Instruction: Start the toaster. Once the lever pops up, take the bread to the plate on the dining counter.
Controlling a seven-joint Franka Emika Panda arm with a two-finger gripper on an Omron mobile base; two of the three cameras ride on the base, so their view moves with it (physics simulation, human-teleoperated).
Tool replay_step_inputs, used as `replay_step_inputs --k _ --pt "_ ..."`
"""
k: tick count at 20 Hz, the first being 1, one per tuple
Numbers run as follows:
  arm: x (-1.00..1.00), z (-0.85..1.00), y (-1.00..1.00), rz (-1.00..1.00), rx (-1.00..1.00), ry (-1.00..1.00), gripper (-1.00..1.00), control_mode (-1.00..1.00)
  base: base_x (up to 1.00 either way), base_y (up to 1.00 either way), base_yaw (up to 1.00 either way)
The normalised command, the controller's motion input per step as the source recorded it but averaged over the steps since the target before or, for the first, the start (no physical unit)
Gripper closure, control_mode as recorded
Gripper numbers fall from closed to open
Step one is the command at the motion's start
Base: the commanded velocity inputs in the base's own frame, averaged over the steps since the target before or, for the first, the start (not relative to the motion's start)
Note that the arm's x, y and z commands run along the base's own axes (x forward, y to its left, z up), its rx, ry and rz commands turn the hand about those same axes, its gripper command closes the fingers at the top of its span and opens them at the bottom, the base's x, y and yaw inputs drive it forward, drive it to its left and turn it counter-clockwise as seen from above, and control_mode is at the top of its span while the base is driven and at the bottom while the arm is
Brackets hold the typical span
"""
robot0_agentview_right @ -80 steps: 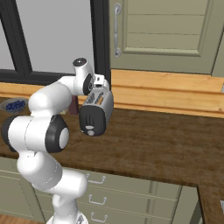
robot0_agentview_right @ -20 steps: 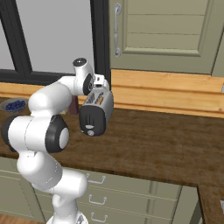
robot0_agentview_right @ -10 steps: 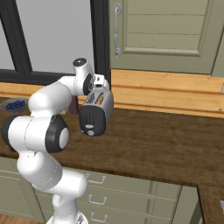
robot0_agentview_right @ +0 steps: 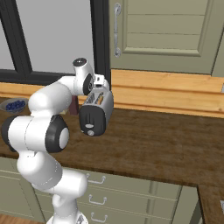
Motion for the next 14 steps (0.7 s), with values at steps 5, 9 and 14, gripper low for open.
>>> replay_step_inputs --k 5,9,14 --pt "0.0 0.0 0.0 0.0 0.0 0.0 -1.0 -1.0 0.0 0.0 0.0" --pt "0.0 0.0 0.0 0.0 0.0 0.0 -1.0 -1.0 0.0 0.0 0.0" --pt "0.0 0.0 0.0 0.0 0.0 0.0 -1.0 -1.0 0.0 0.0 0.0"
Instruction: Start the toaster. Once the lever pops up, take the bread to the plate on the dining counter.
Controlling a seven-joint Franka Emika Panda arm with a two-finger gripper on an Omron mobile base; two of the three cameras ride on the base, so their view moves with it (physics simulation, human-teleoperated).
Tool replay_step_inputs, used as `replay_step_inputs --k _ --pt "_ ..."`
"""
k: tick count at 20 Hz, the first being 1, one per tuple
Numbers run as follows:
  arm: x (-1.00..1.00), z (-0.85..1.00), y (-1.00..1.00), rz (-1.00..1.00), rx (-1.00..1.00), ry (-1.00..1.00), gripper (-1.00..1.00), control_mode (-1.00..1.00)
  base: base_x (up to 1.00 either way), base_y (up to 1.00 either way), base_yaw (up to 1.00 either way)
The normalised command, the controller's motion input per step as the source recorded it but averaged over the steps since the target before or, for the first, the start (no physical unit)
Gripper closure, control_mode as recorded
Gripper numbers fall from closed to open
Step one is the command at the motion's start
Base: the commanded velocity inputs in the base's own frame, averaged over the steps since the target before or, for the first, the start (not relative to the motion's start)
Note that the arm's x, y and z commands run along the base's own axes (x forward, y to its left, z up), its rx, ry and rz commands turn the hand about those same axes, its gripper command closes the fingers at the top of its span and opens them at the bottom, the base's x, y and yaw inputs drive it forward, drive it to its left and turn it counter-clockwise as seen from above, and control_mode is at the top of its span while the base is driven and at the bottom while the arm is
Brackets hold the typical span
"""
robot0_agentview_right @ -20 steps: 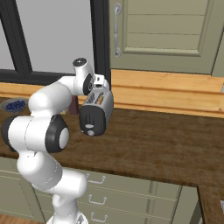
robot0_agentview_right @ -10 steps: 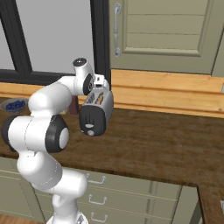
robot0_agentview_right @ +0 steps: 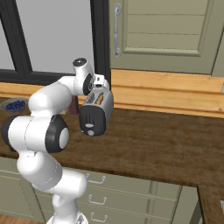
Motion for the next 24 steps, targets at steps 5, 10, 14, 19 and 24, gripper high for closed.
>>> replay_step_inputs --k 5,10,14,19,24 --pt "0.0 0.0 0.0 0.0 0.0 0.0 -1.0 -1.0 0.0 0.0 0.0" --pt "0.0 0.0 0.0 0.0 0.0 0.0 -1.0 -1.0 0.0 0.0 0.0" --pt "0.0 0.0 0.0 0.0 0.0 0.0 -1.0 -1.0 0.0 0.0 0.0" --pt "0.0 0.0 0.0 0.0 0.0 0.0 -1.0 -1.0 0.0 0.0 0.0" --pt "0.0 0.0 0.0 0.0 0.0 0.0 -1.0 -1.0 0.0 0.0 0.0"
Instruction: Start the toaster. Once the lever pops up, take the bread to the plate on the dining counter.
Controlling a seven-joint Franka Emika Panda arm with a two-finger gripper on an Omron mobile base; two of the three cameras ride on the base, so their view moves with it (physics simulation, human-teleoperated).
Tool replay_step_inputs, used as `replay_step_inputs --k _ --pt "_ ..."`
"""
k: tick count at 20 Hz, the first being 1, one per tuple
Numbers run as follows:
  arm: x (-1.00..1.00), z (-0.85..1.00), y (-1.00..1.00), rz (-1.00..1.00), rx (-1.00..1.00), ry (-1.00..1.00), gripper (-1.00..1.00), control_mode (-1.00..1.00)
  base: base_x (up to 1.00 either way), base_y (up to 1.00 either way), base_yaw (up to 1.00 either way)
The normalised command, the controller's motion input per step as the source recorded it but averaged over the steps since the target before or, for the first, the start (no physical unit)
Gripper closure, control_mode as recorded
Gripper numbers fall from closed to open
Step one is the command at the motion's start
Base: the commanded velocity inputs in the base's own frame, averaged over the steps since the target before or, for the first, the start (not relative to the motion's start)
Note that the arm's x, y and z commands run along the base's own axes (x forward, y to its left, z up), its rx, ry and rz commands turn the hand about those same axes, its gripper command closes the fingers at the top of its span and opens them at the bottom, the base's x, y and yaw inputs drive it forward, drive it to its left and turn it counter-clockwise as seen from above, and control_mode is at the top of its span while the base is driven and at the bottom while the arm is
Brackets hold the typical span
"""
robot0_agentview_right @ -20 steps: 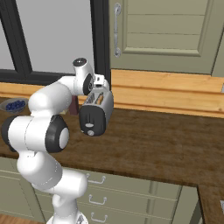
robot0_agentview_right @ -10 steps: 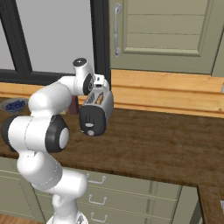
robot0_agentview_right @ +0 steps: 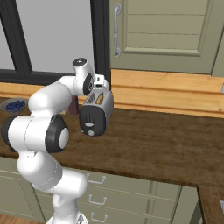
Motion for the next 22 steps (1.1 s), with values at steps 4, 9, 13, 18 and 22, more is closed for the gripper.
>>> replay_step_inputs --k 4,9,13,18,22 --pt "0.0 0.0 0.0 0.0 0.0 0.0 -1.0 -1.0 0.0 0.0 0.0" --pt "0.0 0.0 0.0 0.0 0.0 0.0 -1.0 -1.0 0.0 0.0 0.0" --pt "0.0 0.0 0.0 0.0 0.0 0.0 -1.0 -1.0 0.0 0.0 0.0" --pt "0.0 0.0 0.0 0.0 0.0 0.0 -1.0 -1.0 0.0 0.0 0.0" --pt "0.0 0.0 0.0 0.0 0.0 0.0 -1.0 -1.0 0.0 0.0 0.0"
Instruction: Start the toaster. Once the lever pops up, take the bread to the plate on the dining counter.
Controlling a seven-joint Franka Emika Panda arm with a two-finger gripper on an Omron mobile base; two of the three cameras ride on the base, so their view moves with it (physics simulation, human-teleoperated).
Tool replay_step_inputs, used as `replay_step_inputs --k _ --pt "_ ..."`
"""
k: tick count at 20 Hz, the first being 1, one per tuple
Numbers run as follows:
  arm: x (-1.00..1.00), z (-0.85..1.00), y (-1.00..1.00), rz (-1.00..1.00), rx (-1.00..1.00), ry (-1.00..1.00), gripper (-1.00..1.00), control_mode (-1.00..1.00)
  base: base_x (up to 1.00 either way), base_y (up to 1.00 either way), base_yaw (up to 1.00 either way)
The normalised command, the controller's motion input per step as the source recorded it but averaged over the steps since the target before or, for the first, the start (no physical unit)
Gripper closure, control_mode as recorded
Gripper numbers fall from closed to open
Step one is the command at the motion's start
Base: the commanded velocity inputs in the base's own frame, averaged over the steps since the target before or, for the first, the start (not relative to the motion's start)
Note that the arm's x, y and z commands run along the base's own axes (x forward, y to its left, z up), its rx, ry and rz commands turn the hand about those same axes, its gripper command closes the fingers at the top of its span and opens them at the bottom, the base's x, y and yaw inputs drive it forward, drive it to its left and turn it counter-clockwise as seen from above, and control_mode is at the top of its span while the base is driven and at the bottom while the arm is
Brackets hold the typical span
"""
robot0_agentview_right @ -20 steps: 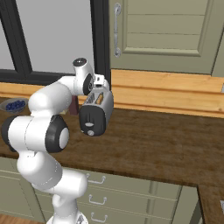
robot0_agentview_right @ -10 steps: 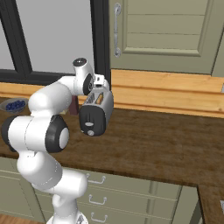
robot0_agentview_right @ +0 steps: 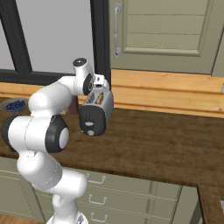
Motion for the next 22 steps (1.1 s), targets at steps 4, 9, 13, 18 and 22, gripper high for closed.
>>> replay_step_inputs --k 4,9,13,18,22 --pt "0.0 0.0 0.0 0.0 0.0 0.0 -1.0 -1.0 0.0 0.0 0.0" --pt "0.0 0.0 0.0 0.0 0.0 0.0 -1.0 -1.0 0.0 0.0 0.0" --pt "0.0 0.0 0.0 0.0 0.0 0.0 -1.0 -1.0 0.0 0.0 0.0" --pt "0.0 0.0 0.0 0.0 0.0 0.0 -1.0 -1.0 0.0 0.0 0.0" --pt "0.0 0.0 0.0 0.0 0.0 0.0 -1.0 -1.0 0.0 0.0 0.0"
